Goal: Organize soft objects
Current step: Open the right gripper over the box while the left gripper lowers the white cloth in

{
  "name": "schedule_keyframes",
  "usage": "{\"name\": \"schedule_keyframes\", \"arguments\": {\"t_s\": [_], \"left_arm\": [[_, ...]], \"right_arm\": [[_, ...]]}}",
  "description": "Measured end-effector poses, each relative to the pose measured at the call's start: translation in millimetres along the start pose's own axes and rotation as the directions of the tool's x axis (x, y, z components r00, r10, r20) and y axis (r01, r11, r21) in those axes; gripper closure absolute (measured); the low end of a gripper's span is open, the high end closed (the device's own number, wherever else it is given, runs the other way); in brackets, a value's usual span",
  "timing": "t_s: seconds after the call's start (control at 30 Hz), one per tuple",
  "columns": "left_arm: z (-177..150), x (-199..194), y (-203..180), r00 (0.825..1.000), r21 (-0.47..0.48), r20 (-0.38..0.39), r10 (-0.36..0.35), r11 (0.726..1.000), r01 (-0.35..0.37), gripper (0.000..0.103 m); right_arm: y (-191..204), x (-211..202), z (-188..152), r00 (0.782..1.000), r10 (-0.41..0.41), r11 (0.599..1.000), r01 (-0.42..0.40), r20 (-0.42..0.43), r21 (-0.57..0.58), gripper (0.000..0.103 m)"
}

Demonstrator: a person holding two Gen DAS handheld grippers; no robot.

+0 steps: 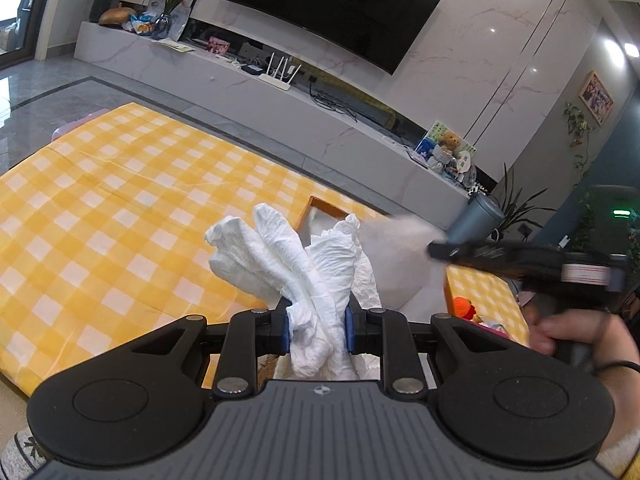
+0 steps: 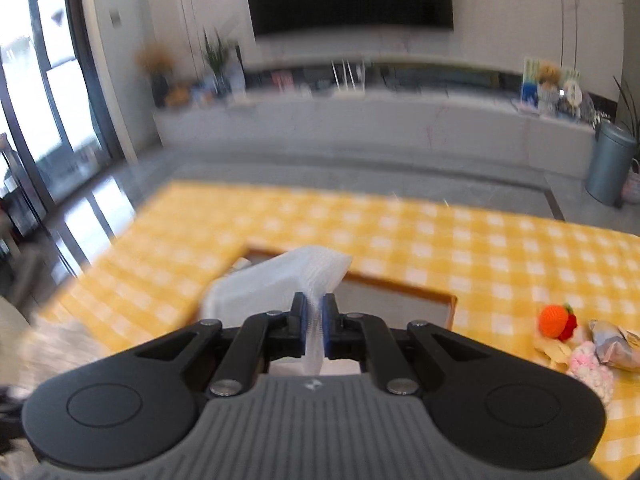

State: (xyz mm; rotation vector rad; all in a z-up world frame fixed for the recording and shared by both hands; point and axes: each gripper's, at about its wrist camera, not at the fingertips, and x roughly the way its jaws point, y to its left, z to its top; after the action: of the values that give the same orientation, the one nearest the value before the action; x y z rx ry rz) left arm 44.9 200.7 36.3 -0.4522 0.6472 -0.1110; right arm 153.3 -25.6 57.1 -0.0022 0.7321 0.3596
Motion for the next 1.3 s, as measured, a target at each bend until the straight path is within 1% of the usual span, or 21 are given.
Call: {"name": "schedule_keyframes", "arguments": {"t_s": [0.07, 0.13, 0.17, 0.33, 0.37, 0.43, 0.47, 0.5, 0.53, 0.57, 0.6, 0.63, 0.7, 0.8, 0.87, 0.93, 1.03, 1.1, 1.23, 1.27, 1.3], "left_arm": [[-1, 0, 1, 1.000, 0.000, 0.000, 0.001, 1.000, -0.001, 0.076], [-1, -1, 0, 1.000, 0.004, 0.001, -0.001, 1.000, 0.001, 0.076], [-1, -1, -1, 1.000, 0.007, 0.001, 0.000, 1.000, 0.000, 0.076], [-2, 2, -6, 1.000, 0.025, -0.006, 0.026, 0.999, -0.026, 0.076], [-3, 4, -8, 0.999, 0.037, -0.012, 0.033, 0.999, -0.033, 0.076], [-5, 7, -12, 0.998, 0.066, -0.014, 0.060, 0.996, -0.059, 0.076], [-6, 7, -13, 0.997, 0.075, -0.011, 0.073, 0.995, -0.072, 0.076], [-7, 8, -15, 0.997, 0.085, -0.010, 0.083, 0.993, -0.081, 0.076], [-7, 7, -17, 0.996, 0.093, -0.008, 0.087, 0.992, -0.086, 0.076], [-7, 7, -19, 0.996, 0.102, -0.002, 0.089, 0.991, -0.088, 0.076], [-7, 5, -21, 0.996, 0.116, 0.007, 0.092, 0.989, -0.092, 0.076], [-7, 3, -25, 0.995, 0.136, 0.018, 0.098, 0.986, -0.100, 0.076], [-6, 0, -34, 0.993, 0.177, 0.041, 0.114, 0.977, -0.119, 0.076], [0, 0, -50, 0.990, 0.224, 0.060, 0.131, 0.964, -0.141, 0.076], [7, 5, -63, 0.989, 0.254, 0.073, 0.132, 0.956, -0.146, 0.076], [15, 16, -78, 0.989, 0.305, 0.081, 0.121, 0.942, -0.140, 0.076], [26, 43, -98, 0.990, 0.364, 0.062, 0.127, 0.920, -0.141, 0.076], [28, 67, -111, 0.989, 0.437, 0.049, 0.137, 0.888, -0.145, 0.076], [22, 125, -122, 0.974, 0.544, 0.011, 0.228, 0.815, -0.197, 0.076], [19, 138, -118, 0.967, 0.549, 0.008, 0.254, 0.807, -0.217, 0.076], [17, 149, -115, 0.959, 0.541, -0.004, 0.285, 0.807, -0.237, 0.076]], "right_arm": [[0, 34, -2, 0.994, -0.075, 0.995, 0.068, -0.085, -0.079, 0.098], [-3, 60, -7, 0.975, -0.165, 0.976, 0.140, -0.150, -0.164, 0.098], [-4, 71, -9, 0.964, -0.195, 0.966, 0.157, -0.179, -0.205, 0.098], [-8, 98, -16, 0.935, -0.260, 0.932, 0.179, -0.240, -0.314, 0.096], [-6, 101, -19, 0.930, -0.272, 0.918, 0.173, -0.248, -0.358, 0.095], [-1, 103, -27, 0.918, -0.318, 0.865, 0.178, -0.237, -0.469, 0.094], [0, 102, -28, 0.917, -0.319, 0.853, 0.168, -0.239, -0.494, 0.093], [0, 99, -27, 0.921, -0.307, 0.852, 0.154, -0.238, -0.501, 0.078], [-3, 93, -25, 0.930, -0.288, 0.853, 0.141, -0.227, -0.502, 0.054], [-2, 85, -24, 0.945, -0.263, 0.851, 0.132, -0.196, -0.508, 0.038], [-2, 75, -24, 0.957, -0.247, 0.846, 0.138, -0.149, -0.515, 0.017], [0, 65, -23, 0.968, -0.226, 0.842, 0.140, -0.106, -0.520, 0.015], [-1, 48, -24, 0.972, -0.221, 0.839, 0.149, -0.079, -0.524, 0.015], [-7, 28, -24, 0.972, -0.226, 0.855, 0.168, -0.061, -0.491, 0.014], [-14, 13, -26, 0.975, -0.221, 0.868, 0.178, -0.039, -0.464, 0.010], [-22, 0, -30, 0.978, -0.206, 0.880, 0.179, -0.014, -0.440, 0.009], [-37, -19, -36, 0.981, -0.195, 0.902, 0.184, 0.013, -0.389, 0.009], [-49, -30, -39, 0.982, -0.187, 0.923, 0.184, 0.024, -0.338, 0.009], [-69, -40, -41, 0.987, -0.162, 0.957, 0.162, 0.023, -0.242, 0.009], [-72, -42, -41, 0.987, -0.159, 0.960, 0.162, 0.030, -0.228, 0.009], [-74, -43, -42, 0.985, -0.169, 0.960, 0.175, 0.044, -0.220, 0.009]]}}
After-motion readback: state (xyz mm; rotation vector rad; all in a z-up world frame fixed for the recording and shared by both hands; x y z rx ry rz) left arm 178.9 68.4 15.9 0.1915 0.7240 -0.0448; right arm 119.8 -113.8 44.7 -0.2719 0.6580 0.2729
